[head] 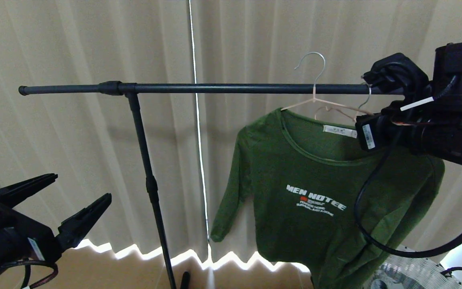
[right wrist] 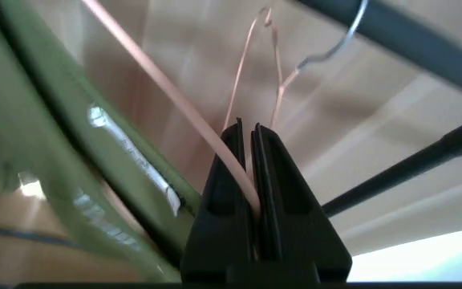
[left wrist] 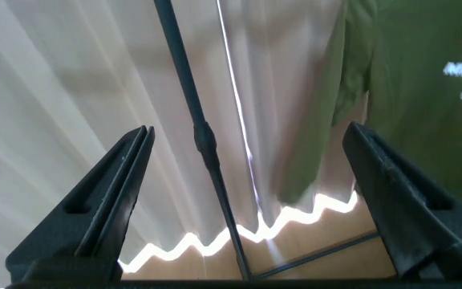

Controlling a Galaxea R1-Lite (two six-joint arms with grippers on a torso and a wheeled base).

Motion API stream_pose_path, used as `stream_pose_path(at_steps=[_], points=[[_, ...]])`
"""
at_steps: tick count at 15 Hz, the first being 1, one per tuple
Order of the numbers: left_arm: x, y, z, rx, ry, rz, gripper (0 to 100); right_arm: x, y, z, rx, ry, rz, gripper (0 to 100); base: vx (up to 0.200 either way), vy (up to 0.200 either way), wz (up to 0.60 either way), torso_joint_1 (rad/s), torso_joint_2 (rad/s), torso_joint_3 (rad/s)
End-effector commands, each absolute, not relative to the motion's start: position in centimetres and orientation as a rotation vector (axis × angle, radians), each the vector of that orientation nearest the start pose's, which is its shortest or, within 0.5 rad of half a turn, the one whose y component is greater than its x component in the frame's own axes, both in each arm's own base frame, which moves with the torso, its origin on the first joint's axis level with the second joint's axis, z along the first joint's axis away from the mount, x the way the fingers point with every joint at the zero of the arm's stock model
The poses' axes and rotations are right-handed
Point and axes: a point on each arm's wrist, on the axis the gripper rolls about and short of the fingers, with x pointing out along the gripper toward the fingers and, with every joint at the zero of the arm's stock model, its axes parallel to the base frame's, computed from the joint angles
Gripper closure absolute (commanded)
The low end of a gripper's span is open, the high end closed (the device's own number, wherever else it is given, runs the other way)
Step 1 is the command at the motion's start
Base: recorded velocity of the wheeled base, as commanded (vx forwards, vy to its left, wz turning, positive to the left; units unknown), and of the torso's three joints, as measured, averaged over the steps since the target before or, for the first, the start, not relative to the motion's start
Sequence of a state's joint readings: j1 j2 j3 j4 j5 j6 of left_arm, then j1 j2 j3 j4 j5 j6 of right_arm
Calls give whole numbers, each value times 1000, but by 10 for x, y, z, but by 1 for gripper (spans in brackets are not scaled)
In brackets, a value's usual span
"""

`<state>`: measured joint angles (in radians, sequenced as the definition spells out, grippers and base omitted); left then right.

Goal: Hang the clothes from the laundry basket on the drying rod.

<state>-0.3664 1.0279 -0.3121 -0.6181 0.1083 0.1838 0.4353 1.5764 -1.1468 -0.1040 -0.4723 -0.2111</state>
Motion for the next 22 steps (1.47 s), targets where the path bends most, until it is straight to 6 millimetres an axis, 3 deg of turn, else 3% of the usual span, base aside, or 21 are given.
stream_pose_path(at_steps=[1, 4, 7, 11, 21, 22], points=[[121, -44, 189, 206, 72, -266, 0, 276, 116, 258, -363, 316, -11, 100, 0, 0, 0, 0, 0, 0], [121, -44, 189, 206, 72, -266, 0, 305, 128, 252, -377, 324, -82, 100, 0, 0, 0, 0, 0, 0], [121, -44, 190, 206, 70, -266, 0, 318, 133, 241, -400, 354, -123, 100, 0, 0, 0, 0, 0, 0], [121, -44, 189, 206, 72, -267, 0, 319, 137, 233, -412, 372, -115, 100, 0, 0, 0, 0, 0, 0], [121, -44, 189, 206, 73, -267, 0, 300, 165, 233, -429, 357, -13, 100, 0, 0, 0, 0, 0, 0], [122, -44, 189, 207, 75, -266, 0, 297, 167, 232, -430, 357, -1, 0, 0, 0, 0, 0, 0, 0]])
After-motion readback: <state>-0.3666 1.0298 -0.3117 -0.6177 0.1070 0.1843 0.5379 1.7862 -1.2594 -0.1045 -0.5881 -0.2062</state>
